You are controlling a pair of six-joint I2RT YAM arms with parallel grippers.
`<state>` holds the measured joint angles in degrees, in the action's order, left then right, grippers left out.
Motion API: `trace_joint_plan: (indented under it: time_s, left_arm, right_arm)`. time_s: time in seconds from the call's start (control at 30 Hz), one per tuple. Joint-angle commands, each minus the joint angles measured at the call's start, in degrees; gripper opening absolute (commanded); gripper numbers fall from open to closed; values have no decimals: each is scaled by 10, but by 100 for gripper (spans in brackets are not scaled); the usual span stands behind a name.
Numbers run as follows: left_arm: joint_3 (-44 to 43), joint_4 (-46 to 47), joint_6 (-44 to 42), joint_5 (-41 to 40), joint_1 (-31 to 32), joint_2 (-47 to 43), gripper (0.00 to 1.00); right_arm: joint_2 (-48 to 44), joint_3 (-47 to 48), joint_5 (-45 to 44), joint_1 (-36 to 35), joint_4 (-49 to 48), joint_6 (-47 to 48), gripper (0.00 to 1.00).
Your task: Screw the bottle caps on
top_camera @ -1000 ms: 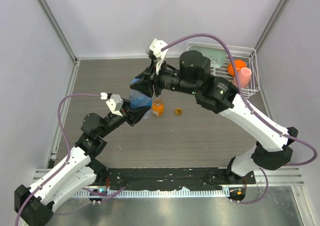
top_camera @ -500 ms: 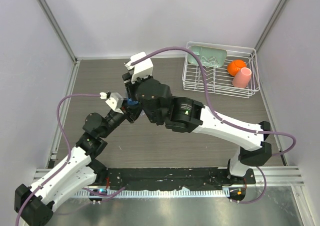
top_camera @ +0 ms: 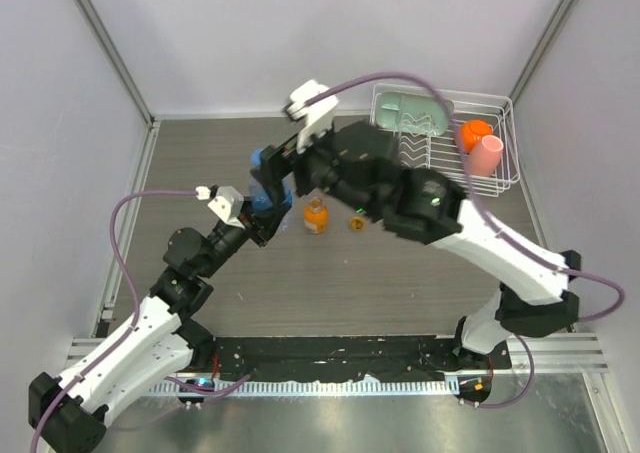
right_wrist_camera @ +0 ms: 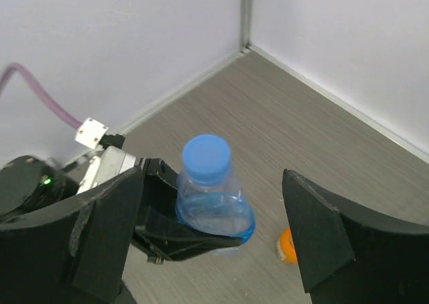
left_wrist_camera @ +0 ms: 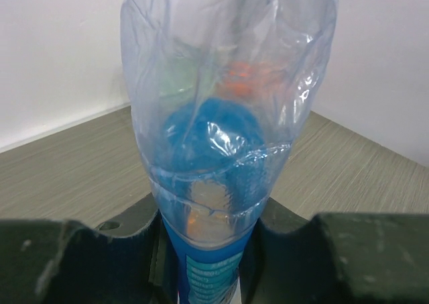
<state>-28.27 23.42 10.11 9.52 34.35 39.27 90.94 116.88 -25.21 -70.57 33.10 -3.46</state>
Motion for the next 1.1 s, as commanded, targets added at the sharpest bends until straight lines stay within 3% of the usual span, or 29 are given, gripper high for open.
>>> trace_joint_plan:
  time_s: [0.0, 0.07, 0.13, 0.17, 0.23, 0.33, 0.5, 0.83, 1.07]
  left_arm:
    - [-19, 15, 23, 43, -7, -9, 0]
    - [-21, 13, 43, 82, -9, -9, 0]
    - [-22, 15, 61, 183, -10, -9, 0]
    - [-22, 20, 62, 234, -11, -9, 0]
    - [-23, 36, 71, 365, -11, -8, 2]
    - [-28, 52, 106, 453, -11, 3, 7]
    - [-27, 64, 110, 473, -11, 9, 8]
    - [-33, 81, 119, 457, -11, 9, 4]
    - [-32, 85, 123, 428, -11, 5, 0]
  right_arm:
    - [-80, 41, 310, 91, 23, -13, 90]
    - [-78, 50, 443, 150, 56, 6, 90]
    - [-66, 66, 512, 179, 71, 17, 90]
    - [-62, 70, 599, 204, 80, 23, 90]
    - [-50, 77, 663, 216, 82, 32, 89]
    - [-36, 83, 754, 221, 79, 52, 87]
    - [-26, 53, 844, 221, 36, 36, 82]
    - [-60, -60, 882, 221, -76, -23, 77]
    - [-70, -99, 896, 221, -139, -61, 59]
